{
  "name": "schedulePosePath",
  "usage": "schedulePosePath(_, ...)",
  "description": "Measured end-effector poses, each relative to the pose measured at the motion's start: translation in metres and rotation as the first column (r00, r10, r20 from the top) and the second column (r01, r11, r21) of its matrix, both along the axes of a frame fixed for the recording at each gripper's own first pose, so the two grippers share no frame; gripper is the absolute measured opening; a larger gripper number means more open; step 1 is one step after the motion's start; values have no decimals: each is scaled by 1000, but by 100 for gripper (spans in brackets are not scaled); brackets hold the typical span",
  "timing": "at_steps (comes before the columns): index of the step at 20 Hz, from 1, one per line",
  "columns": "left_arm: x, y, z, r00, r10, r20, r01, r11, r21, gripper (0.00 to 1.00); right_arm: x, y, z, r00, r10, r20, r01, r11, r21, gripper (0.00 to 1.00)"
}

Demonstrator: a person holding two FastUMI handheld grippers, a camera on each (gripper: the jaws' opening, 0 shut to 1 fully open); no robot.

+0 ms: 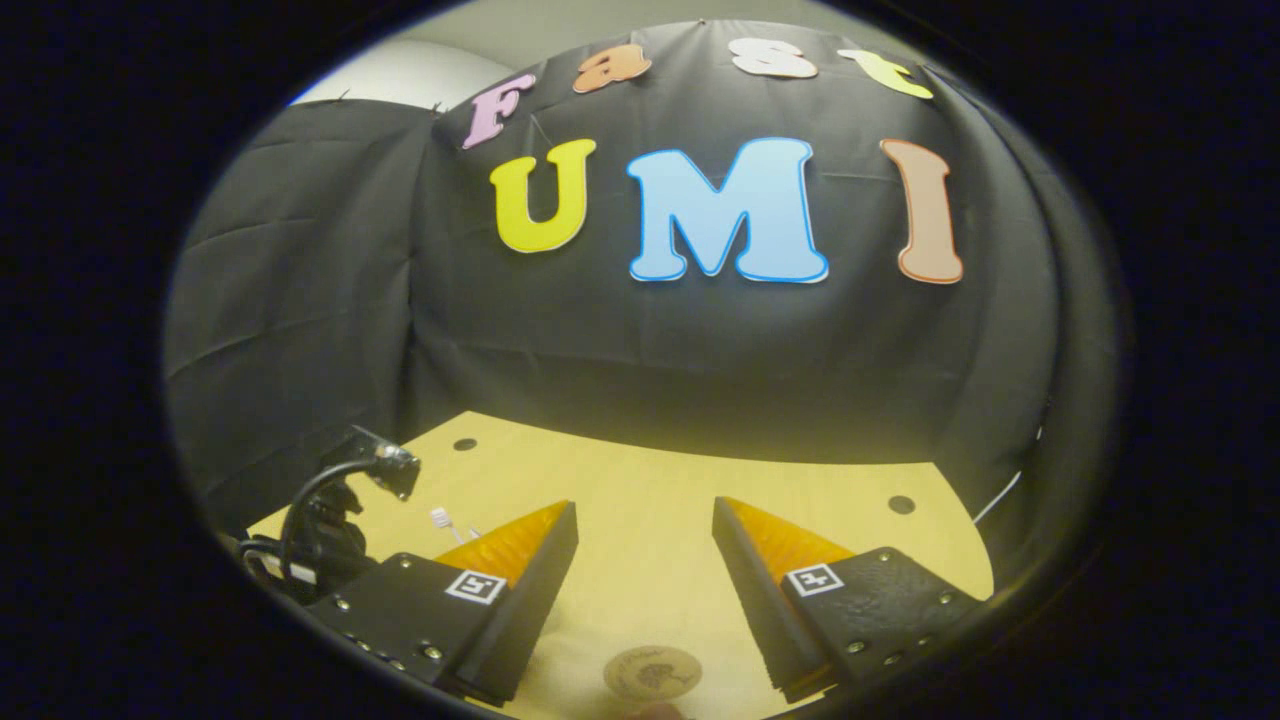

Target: Put the toothbrush and toothpaste on the desktop into the cup, then pick up the cup and place it on the coaster on the desktop.

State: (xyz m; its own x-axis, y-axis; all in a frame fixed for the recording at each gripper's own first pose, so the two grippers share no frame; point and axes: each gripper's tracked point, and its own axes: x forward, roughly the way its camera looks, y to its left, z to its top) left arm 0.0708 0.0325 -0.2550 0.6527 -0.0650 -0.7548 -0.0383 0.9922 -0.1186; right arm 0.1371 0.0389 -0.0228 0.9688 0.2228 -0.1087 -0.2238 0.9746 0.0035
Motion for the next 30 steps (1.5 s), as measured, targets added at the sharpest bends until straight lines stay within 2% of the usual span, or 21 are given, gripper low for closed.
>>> schedulePosePath(2,1,2,-6,998,24,-51,-24,1000,-5,93,-7,-15,-8,999,-24,-22,24,1000,0,86)
schedulePosePath(4,3,7,-16,994,38,-106,-39,999,-7,93,-14,-27,-17,998,-45,-50,46,999,5,86)
schedulePosePath(5,4,7,-19,991,40,-131,-41,999,-9,93,-18,-33,-21,996,-56,-63,56,998,8,83)
schedulePosePath(6,4,5,-22,987,39,-153,-41,999,-10,94,-19,-39,-26,995,-66,-76,67,998,11,86)
schedulePosePath(7,5,6,-23,984,40,-172,-41,999,-2,94,-23,-44,-30,993,-75,-89,76,997,13,83)
schedulePosePath(9,7,8,-26,979,36,-201,-34,999,14,93,-28,-53,-37,989,-91,-114,93,995,17,83)
schedulePosePath(10,9,7,-28,976,32,-216,-29,999,17,93,-29,-56,-42,987,-98,-126,101,995,20,87)
schedulePosePath(12,14,4,-31,972,25,-235,-21,1000,20,94,-34,-62,-49,983,-106,-147,111,993,28,87)
schedulePosePath(13,15,2,-31,970,21,-241,-16,1000,20,92,-36,-65,-51,982,-111,-154,117,993,31,87)
schedulePosePath(15,18,-2,-31,968,10,-249,-5,1000,22,80,-41,-71,-55,978,-120,-168,128,991,35,87)
schedulePosePath(16,19,-5,-31,967,6,-253,-1,1000,22,68,-42,-73,-57,977,-125,-173,133,990,38,87)
schedulePosePath(19,18,-6,-30,965,8,-261,1,999,34,65,-46,-78,-60,974,-132,-186,144,988,54,87)
schedulePosePath(20,18,-5,-32,964,14,-264,-4,999,39,52,-47,-80,-60,973,-134,-188,147,988,57,87)
schedulePosePath(22,18,-6,-32,964,15,-267,-2,999,47,39,-49,-82,-61,972,-138,-189,151,987,58,87)
schedulePosePath(24,16,-4,-34,963,21,-270,-3,998,66,39,-51,-84,-61,972,-141,-187,154,986,56,87)
schedulePosePath(25,16,-5,-34,962,18,-273,2,997,75,35,-52,-84,-60,972,-142,-187,155,986,57,87)
schedulePosePath(27,16,-4,-31,964,10,-266,13,996,87,35,-52,-85,-60,971,-142,-190,156,986,60,87)
schedulePosePath(30,18,-4,-30,971,9,-238,11,997,82,34,-55,-85,-61,971,-142,-190,156,986,60,87)
